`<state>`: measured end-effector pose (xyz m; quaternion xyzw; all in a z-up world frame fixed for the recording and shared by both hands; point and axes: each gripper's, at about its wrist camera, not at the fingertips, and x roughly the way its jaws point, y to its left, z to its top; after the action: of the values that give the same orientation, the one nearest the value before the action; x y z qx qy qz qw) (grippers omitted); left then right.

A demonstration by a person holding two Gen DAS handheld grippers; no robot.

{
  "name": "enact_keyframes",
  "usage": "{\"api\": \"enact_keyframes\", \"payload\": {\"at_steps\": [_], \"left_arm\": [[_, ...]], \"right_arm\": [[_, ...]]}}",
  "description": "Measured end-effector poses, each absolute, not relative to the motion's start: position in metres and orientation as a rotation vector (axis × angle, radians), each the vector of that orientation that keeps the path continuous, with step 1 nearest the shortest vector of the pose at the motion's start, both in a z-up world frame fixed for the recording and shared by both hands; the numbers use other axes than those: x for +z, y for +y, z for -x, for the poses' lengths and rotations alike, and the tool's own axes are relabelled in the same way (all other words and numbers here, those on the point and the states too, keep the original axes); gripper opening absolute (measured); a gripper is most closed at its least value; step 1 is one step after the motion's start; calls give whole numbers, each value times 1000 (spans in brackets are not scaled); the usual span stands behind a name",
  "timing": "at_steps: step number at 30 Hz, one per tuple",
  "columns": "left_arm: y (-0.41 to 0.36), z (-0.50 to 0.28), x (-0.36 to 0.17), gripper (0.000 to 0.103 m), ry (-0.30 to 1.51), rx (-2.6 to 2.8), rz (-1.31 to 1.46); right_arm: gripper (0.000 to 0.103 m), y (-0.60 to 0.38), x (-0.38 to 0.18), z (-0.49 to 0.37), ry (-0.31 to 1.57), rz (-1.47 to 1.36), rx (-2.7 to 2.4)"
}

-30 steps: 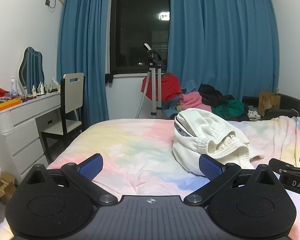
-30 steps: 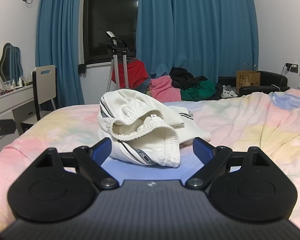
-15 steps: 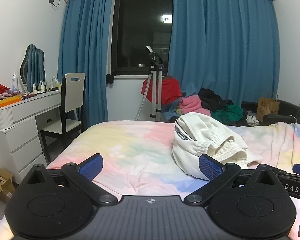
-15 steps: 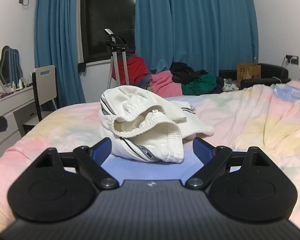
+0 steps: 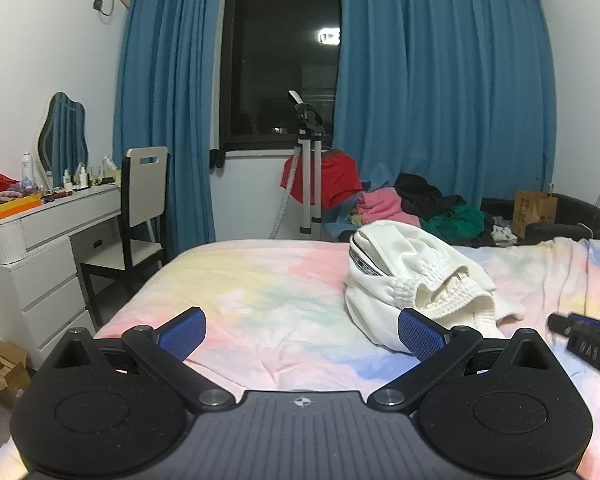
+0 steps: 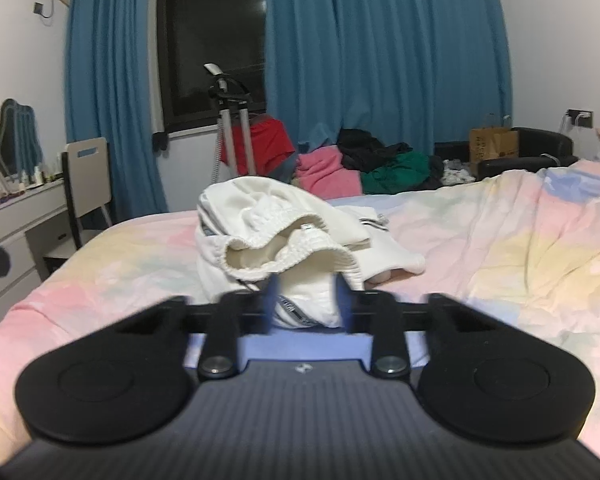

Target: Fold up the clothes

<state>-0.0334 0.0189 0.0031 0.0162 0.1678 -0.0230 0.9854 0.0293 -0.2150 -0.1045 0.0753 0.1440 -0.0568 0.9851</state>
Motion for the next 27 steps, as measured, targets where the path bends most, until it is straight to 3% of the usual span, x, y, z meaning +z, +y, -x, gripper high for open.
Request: {"api": "enact_keyframes", "payload": {"at_steps": [8,18,21,27], "left_arm": [[-1,0,-20,103,404,-62,-78],[-67,-131,-58,102,487,-179,-32],[-95,-177,-74,98,506,-199,-26],[-135,-244,-100,80,511,-199,-63]], "right_arm": [[13,-222,-111,-35,301,-163,-125],[14,-262,-130,-59,342,-257,-191],[14,-277,-143,-74,358,-275,-226],[14,-298,-177,-113,414,-333,-255]]}}
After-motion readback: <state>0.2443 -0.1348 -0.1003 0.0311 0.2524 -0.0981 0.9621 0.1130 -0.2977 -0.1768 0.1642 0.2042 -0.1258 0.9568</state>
